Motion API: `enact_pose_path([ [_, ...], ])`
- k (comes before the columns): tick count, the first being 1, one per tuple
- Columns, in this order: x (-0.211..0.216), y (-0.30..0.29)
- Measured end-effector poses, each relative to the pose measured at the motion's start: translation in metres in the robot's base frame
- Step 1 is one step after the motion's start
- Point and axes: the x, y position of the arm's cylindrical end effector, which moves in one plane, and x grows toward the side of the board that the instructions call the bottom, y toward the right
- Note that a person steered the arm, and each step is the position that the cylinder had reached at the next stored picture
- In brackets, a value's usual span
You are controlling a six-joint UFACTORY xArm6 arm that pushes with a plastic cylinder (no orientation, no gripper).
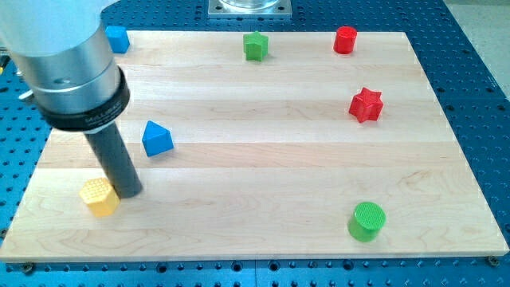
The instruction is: Nudge the triangle slightly to the right side
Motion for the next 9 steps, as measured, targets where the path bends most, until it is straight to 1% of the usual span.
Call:
enact_pose_path([
  [1, 0.012, -0.034],
  [2, 0.011, -0.042],
  [4, -0.058, -0.036],
  [5, -0.086, -0.015],
  [6, -0.085, 0.044],
  [7, -0.096, 0.048],
  [8, -0.096, 0.080],
  [9, -0.096, 0.086],
])
